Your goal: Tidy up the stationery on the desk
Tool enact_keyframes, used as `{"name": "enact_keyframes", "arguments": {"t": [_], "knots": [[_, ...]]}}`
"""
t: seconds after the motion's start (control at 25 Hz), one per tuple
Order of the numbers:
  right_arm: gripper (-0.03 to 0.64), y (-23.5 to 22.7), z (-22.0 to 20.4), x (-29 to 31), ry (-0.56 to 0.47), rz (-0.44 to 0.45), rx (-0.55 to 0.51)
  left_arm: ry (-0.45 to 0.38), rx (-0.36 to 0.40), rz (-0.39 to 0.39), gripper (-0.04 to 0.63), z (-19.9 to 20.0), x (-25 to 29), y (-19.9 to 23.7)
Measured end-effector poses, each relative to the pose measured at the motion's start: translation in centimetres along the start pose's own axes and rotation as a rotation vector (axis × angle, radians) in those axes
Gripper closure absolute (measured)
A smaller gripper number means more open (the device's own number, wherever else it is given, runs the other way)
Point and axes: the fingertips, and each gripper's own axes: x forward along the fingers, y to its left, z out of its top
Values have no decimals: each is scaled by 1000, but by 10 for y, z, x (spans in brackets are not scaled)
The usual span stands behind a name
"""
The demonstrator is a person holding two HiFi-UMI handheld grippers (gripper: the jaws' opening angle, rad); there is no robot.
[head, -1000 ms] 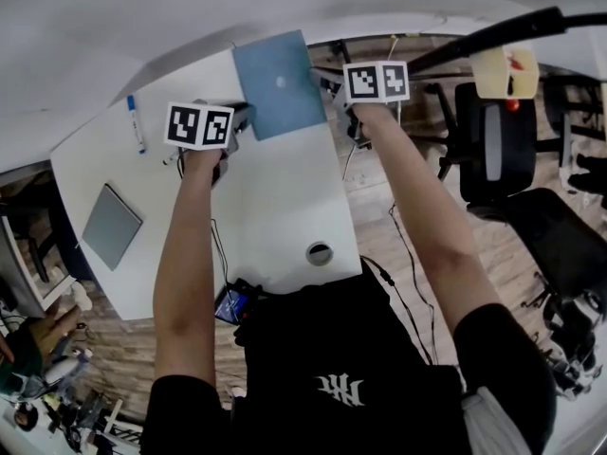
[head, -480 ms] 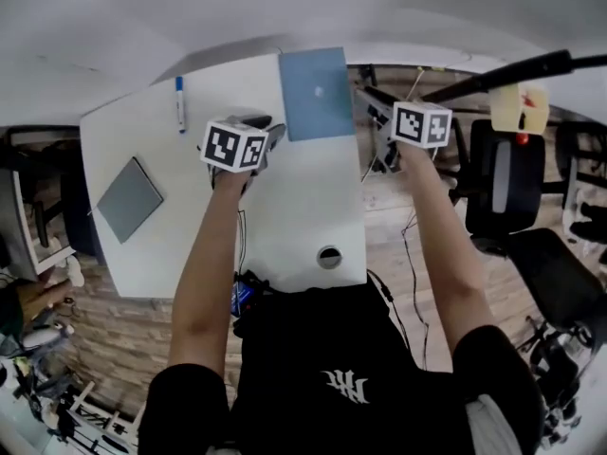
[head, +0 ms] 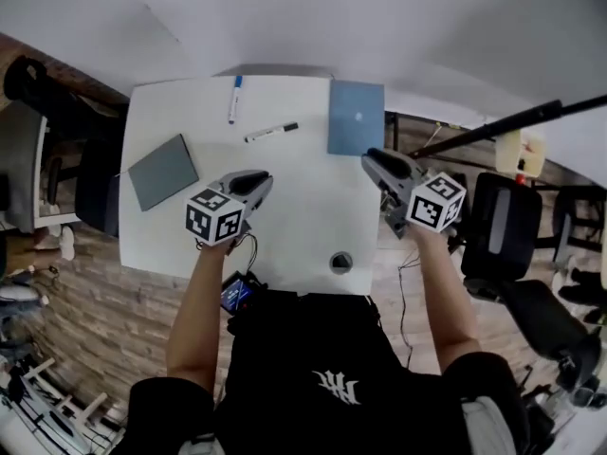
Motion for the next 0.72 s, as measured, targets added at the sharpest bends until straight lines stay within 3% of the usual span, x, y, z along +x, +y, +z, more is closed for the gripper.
{"name": "enact_keyframes", "arguments": {"t": [0.32,0.48,0.72], "knots": [[558,123,-29,77,39,268,-8,-201,-138,123,592,-33,-140,64],[557,173,-51,130,86,296,-31,-290,-171,121,592,-55,-204,104],[552,229,-80,216,156,289,-14,-296,-191,84,591,-85,-269,177]]}}
